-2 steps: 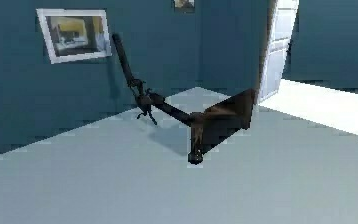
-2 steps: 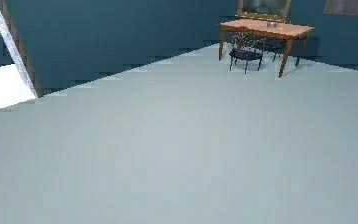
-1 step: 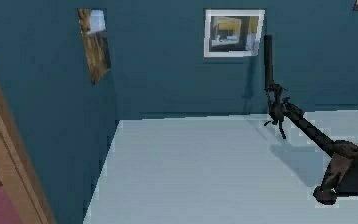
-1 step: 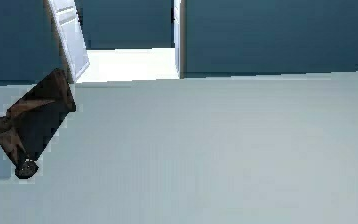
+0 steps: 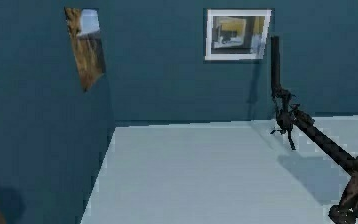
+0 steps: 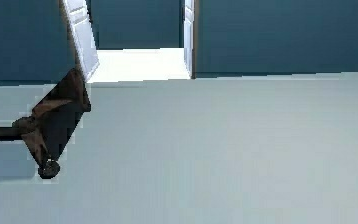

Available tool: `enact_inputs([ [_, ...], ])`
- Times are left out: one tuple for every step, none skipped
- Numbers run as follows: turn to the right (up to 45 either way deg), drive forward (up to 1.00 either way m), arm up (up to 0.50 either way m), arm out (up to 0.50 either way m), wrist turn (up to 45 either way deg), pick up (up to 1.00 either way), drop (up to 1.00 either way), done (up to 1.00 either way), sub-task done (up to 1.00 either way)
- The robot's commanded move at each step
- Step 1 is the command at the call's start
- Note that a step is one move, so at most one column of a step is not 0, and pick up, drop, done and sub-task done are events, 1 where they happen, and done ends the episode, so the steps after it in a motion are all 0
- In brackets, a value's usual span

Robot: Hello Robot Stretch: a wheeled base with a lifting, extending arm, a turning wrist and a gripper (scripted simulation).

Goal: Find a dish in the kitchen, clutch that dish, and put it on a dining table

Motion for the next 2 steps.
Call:
enact_inputs([
  [-45.0, 0.00, 0.00, 0.00, 0.0, 0.00, 0.00, 0.00, 0.00],
  [-36.0, 0.00, 0.00, 0.00, 0.0, 0.00, 0.00, 0.00, 0.00],
])
